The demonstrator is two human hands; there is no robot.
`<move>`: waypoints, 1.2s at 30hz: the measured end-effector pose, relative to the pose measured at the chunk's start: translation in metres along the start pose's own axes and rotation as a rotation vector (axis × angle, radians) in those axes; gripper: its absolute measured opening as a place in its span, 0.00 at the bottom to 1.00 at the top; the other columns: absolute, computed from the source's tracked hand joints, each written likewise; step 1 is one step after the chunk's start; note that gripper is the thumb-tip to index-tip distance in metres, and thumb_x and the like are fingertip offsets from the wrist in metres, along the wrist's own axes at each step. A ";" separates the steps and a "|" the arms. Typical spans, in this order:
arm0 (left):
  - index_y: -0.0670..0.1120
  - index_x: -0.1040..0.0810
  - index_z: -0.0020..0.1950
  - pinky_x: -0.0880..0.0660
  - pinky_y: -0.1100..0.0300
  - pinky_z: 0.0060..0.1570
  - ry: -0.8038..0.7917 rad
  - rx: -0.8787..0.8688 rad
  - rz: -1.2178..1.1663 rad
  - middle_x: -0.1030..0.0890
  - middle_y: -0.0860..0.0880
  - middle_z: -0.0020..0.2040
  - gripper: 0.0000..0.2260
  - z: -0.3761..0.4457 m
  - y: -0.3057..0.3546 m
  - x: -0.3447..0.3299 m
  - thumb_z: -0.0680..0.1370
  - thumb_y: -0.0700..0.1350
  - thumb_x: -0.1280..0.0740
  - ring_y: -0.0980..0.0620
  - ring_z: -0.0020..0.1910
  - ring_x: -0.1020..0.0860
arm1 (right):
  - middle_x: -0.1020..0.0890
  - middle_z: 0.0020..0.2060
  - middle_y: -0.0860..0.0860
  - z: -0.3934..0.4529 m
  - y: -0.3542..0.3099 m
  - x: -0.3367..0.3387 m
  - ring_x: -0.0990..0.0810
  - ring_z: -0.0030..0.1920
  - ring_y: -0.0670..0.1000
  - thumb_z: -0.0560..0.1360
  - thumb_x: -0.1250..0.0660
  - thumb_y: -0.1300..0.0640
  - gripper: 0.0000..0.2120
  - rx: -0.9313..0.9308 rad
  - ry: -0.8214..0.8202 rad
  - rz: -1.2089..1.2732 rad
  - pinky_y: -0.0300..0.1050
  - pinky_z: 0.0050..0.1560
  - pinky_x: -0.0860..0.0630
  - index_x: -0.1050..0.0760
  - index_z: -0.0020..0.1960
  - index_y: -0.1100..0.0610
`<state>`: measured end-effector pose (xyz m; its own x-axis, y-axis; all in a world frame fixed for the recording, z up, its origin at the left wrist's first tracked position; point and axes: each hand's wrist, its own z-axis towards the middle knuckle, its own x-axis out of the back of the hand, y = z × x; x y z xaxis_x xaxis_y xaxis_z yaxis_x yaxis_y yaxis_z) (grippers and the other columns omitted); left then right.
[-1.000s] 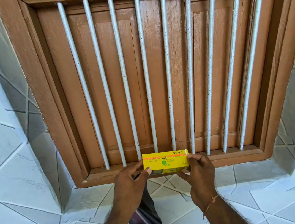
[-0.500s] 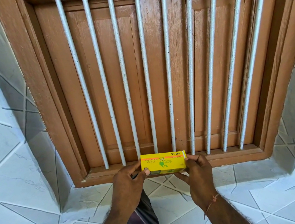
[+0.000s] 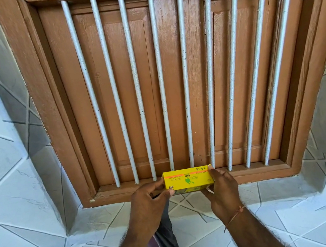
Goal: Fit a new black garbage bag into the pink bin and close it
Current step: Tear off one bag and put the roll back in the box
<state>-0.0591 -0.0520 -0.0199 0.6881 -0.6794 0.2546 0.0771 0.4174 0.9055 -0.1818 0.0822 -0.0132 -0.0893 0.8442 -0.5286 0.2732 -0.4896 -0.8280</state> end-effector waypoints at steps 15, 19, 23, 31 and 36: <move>0.55 0.18 0.56 0.27 0.76 0.48 0.047 -0.052 0.038 0.18 0.71 0.43 0.13 -0.001 -0.004 0.005 0.74 0.43 0.28 0.69 0.48 0.20 | 0.14 0.48 0.53 -0.016 0.020 0.012 0.17 0.53 0.59 0.74 0.31 0.64 0.10 0.333 -0.100 -0.136 0.58 0.56 0.21 0.18 0.53 0.56; 0.53 0.18 0.56 0.28 0.77 0.48 0.037 -0.066 0.048 0.18 0.70 0.44 0.13 -0.004 -0.006 0.005 0.73 0.43 0.28 0.68 0.49 0.20 | 0.14 0.47 0.54 -0.020 0.021 0.014 0.17 0.50 0.57 0.75 0.32 0.66 0.09 0.327 -0.078 -0.149 0.56 0.53 0.20 0.19 0.50 0.54; 0.53 0.18 0.57 0.28 0.76 0.52 0.025 -0.067 0.043 0.17 0.67 0.47 0.14 -0.004 -0.008 0.006 0.73 0.43 0.28 0.67 0.51 0.20 | 0.17 0.44 0.55 -0.018 0.015 0.014 0.19 0.48 0.57 0.78 0.36 0.65 0.06 0.281 -0.066 -0.153 0.57 0.49 0.19 0.23 0.45 0.57; 0.54 0.18 0.55 0.30 0.80 0.47 0.026 -0.062 -0.007 0.18 0.69 0.44 0.14 -0.007 -0.005 0.004 0.72 0.39 0.27 0.69 0.48 0.20 | 0.20 0.44 0.50 -0.010 0.004 0.013 0.22 0.45 0.51 0.79 0.38 0.62 0.07 0.233 -0.105 -0.201 0.54 0.48 0.21 0.21 0.49 0.55; 0.59 0.18 0.52 0.31 0.81 0.46 0.033 -0.058 0.015 0.18 0.71 0.42 0.14 -0.005 -0.003 0.001 0.72 0.41 0.26 0.70 0.48 0.20 | 0.17 0.50 0.48 -0.018 0.017 0.011 0.18 0.50 0.49 0.79 0.37 0.61 0.14 0.313 -0.083 -0.170 0.51 0.56 0.21 0.22 0.63 0.57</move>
<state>-0.0554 -0.0510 -0.0238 0.7130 -0.6531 0.2553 0.1083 0.4623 0.8801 -0.1609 0.0872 -0.0302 -0.1892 0.9048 -0.3815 -0.0576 -0.3980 -0.9156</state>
